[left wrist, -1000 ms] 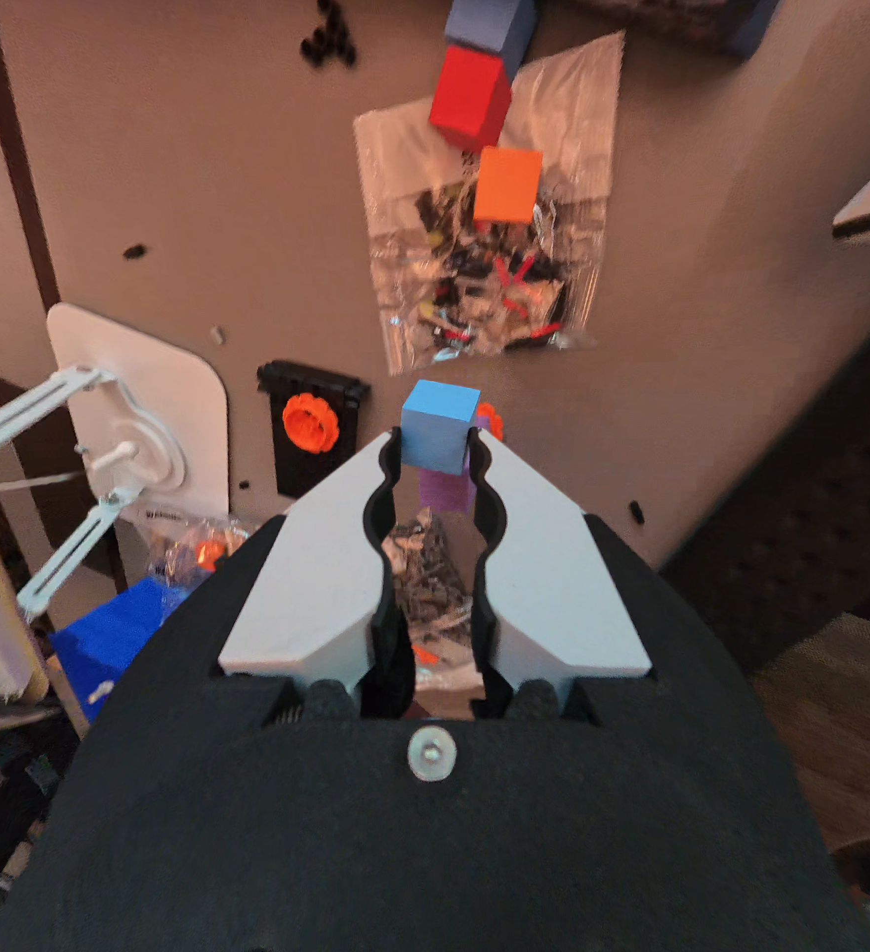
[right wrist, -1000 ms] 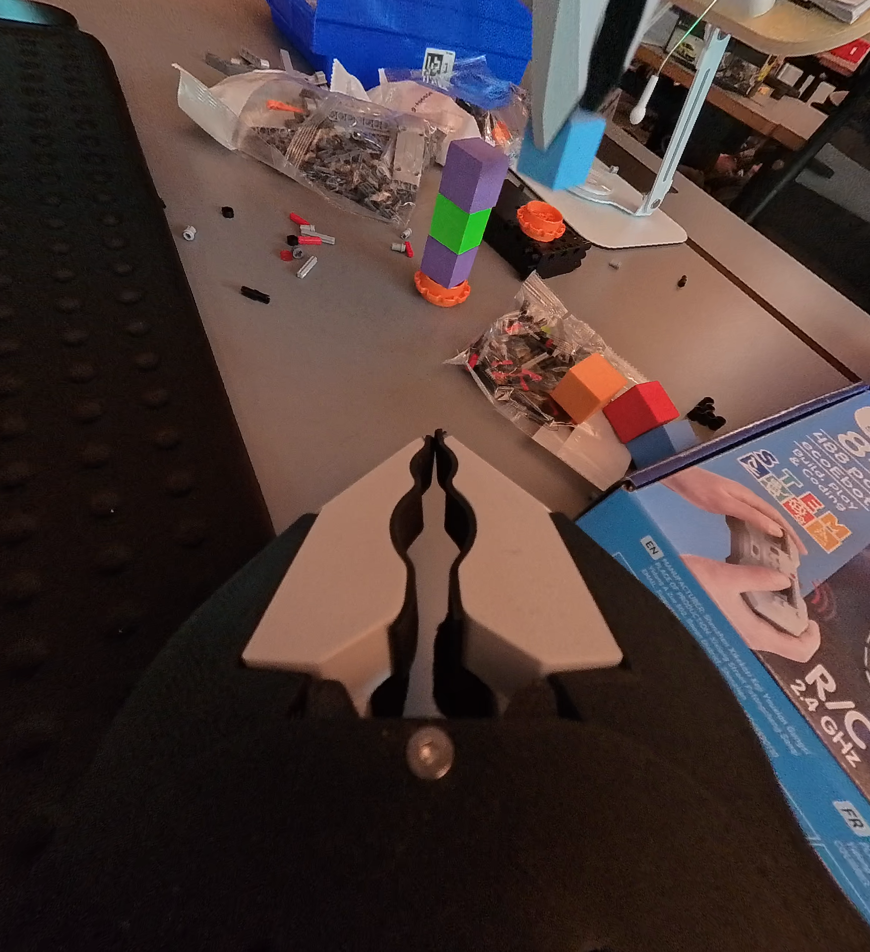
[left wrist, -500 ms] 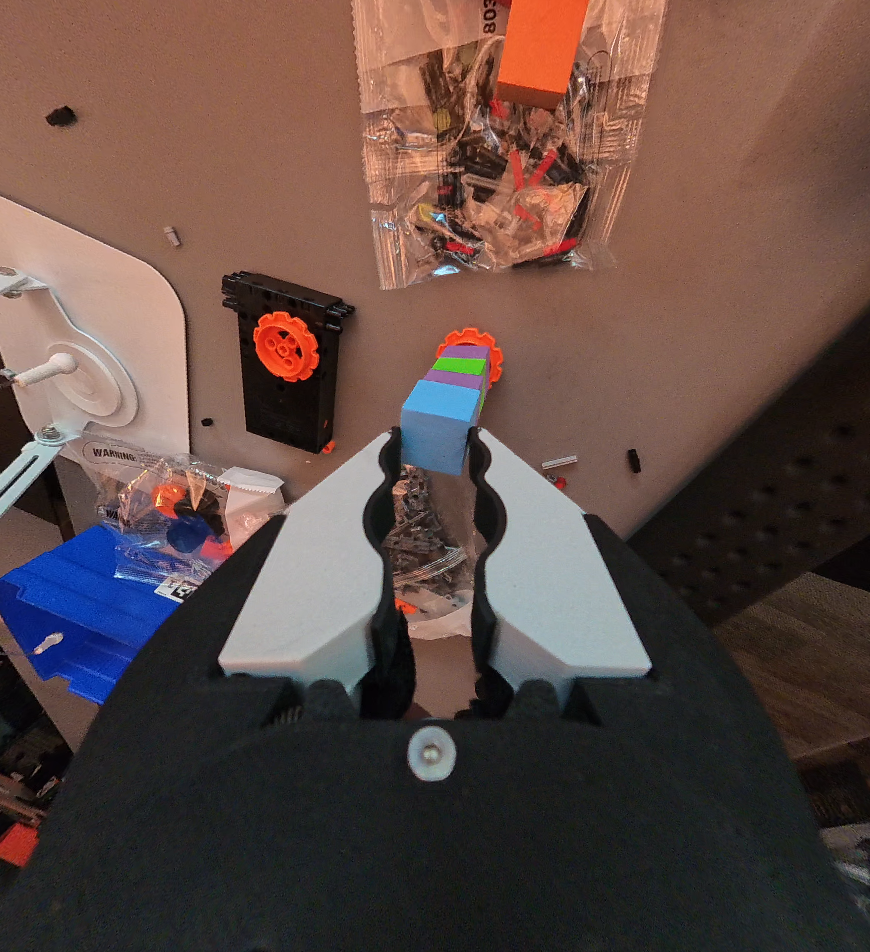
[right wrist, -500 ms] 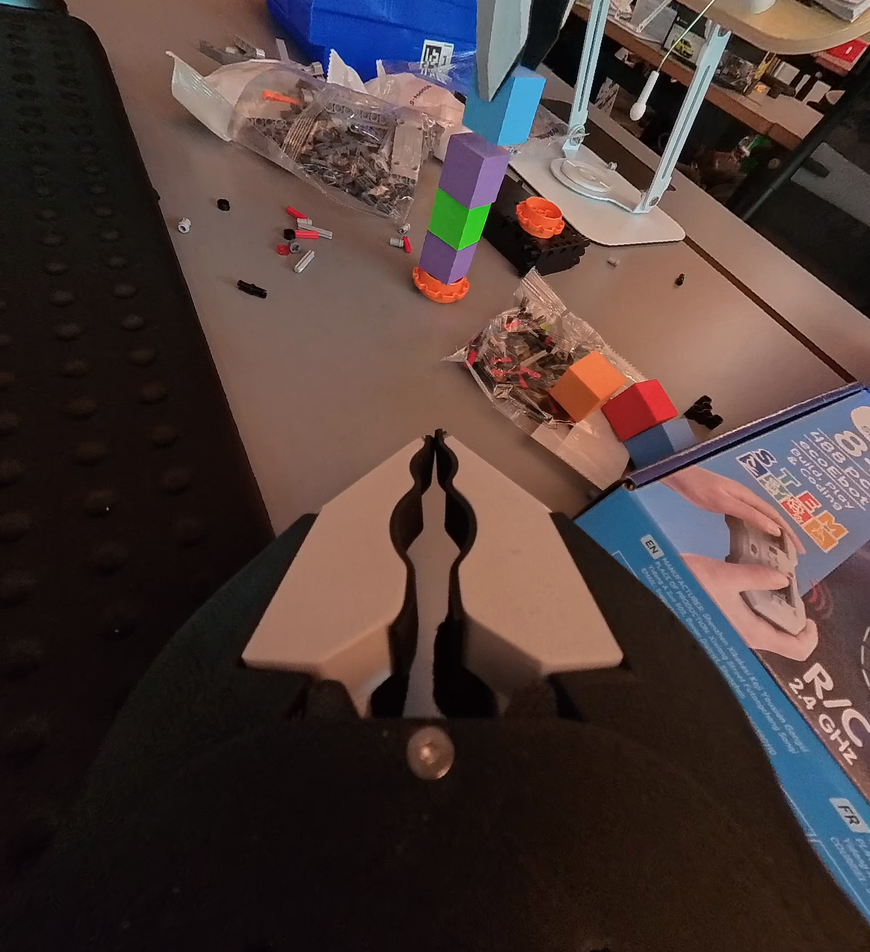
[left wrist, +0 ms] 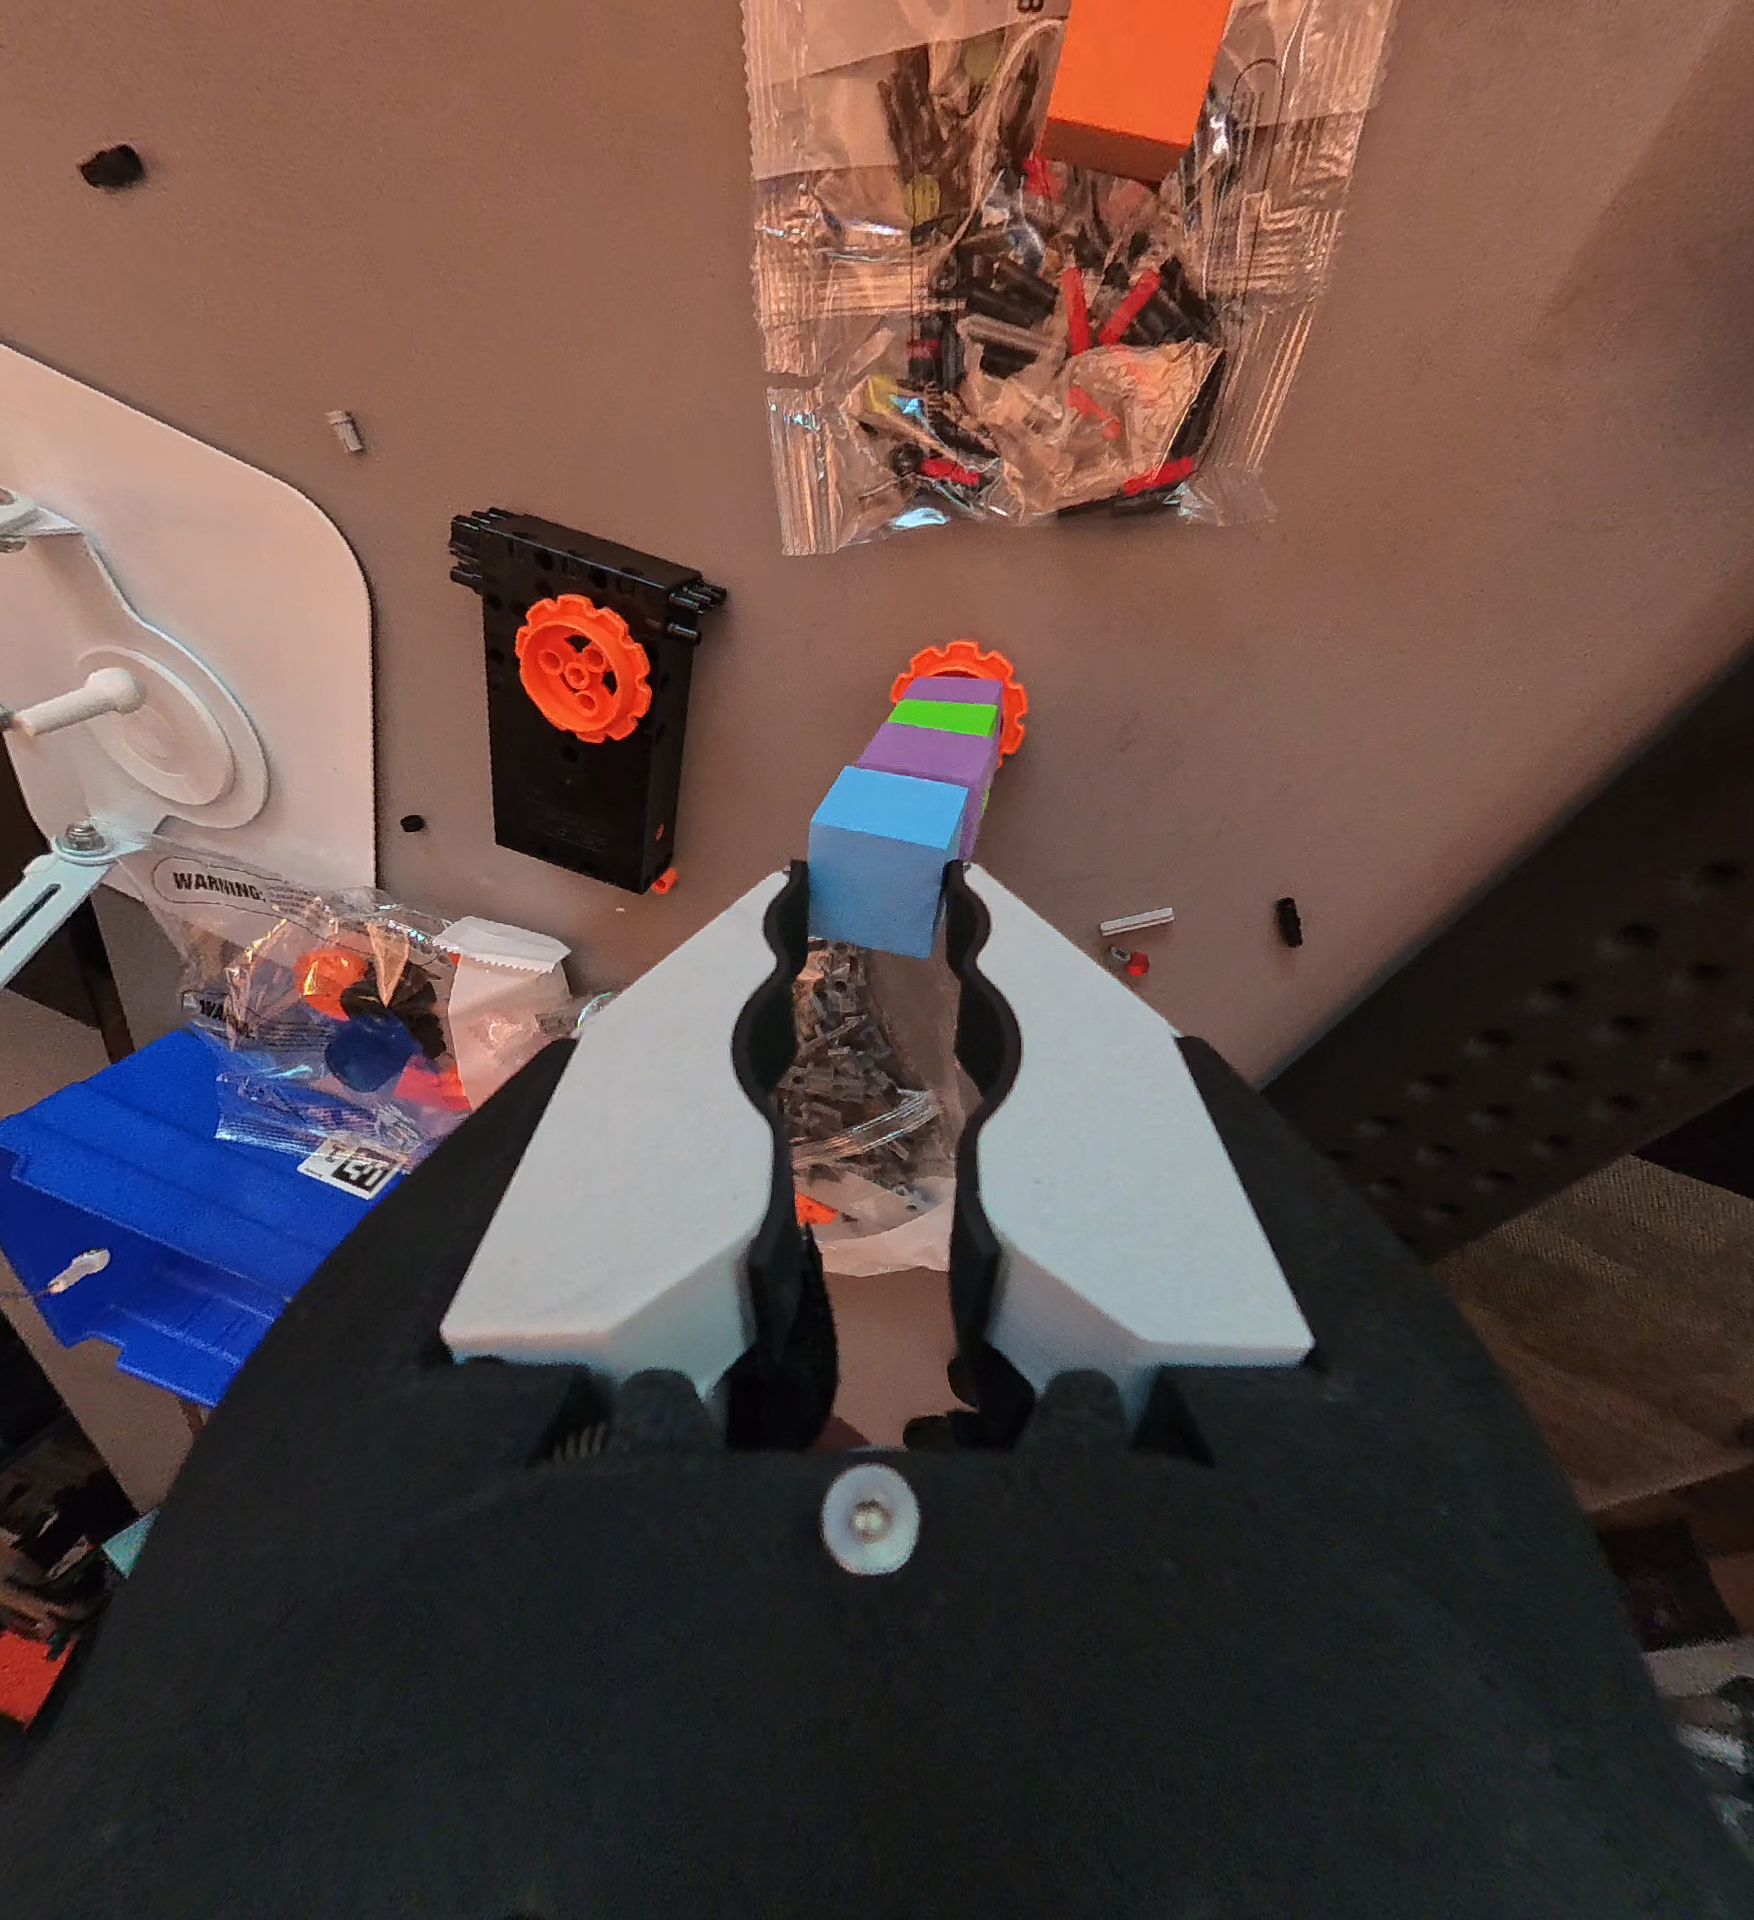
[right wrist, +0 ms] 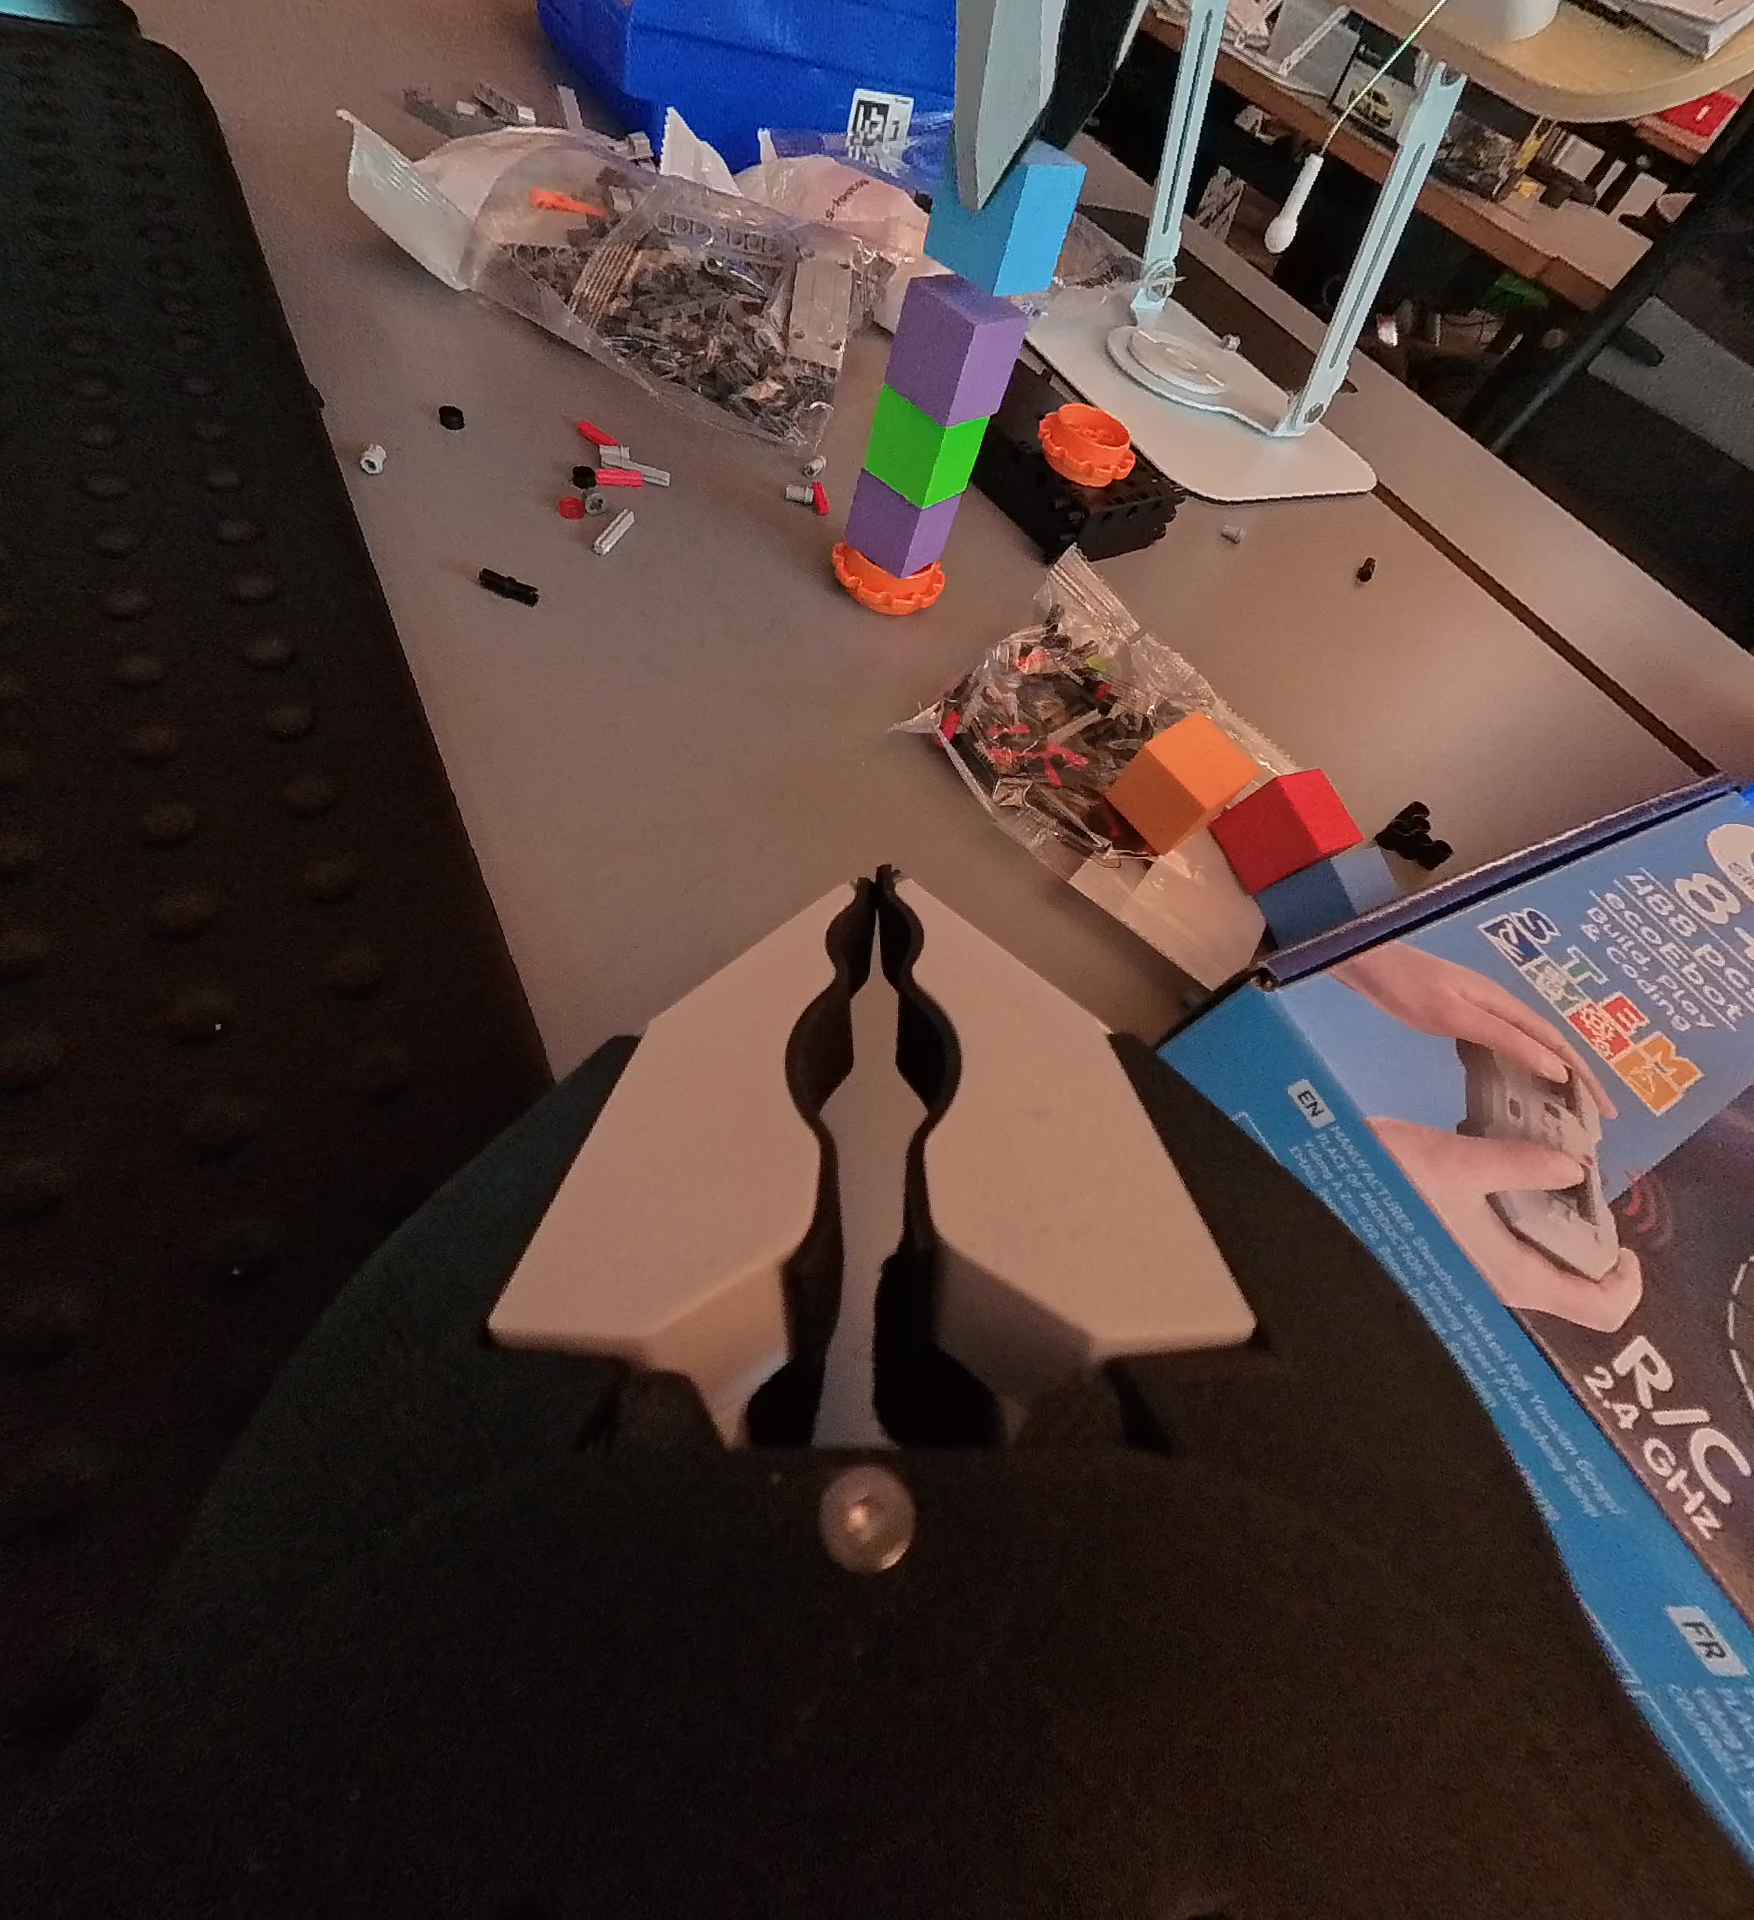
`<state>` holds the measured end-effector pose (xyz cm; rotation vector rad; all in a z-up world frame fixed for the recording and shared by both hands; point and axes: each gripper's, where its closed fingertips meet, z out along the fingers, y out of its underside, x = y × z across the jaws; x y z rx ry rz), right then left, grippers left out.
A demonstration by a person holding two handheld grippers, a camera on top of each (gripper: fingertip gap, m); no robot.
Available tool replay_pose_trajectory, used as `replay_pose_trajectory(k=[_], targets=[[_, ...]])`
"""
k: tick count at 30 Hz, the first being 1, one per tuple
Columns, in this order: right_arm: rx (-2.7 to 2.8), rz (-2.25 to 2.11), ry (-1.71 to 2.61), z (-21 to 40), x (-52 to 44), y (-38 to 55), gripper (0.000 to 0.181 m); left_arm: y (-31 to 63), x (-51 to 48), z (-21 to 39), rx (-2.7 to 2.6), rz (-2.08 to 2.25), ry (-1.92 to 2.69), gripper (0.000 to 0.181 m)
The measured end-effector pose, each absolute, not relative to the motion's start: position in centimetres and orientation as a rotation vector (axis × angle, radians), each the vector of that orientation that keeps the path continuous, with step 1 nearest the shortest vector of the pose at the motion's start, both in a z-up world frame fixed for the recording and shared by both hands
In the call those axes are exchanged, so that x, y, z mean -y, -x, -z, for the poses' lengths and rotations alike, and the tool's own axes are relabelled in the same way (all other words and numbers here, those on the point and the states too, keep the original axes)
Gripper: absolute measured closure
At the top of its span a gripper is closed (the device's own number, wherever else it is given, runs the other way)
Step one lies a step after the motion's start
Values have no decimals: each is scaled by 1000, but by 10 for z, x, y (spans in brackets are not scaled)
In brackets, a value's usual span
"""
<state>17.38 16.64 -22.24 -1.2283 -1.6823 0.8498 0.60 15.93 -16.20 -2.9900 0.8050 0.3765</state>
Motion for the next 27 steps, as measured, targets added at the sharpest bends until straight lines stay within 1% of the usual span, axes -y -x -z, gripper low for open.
replay_pose_trajectory(k=[27], targets=[[1681,-850,1229,222,-167,-174,181,-7,-161,169,-827,-392,3002,156]])
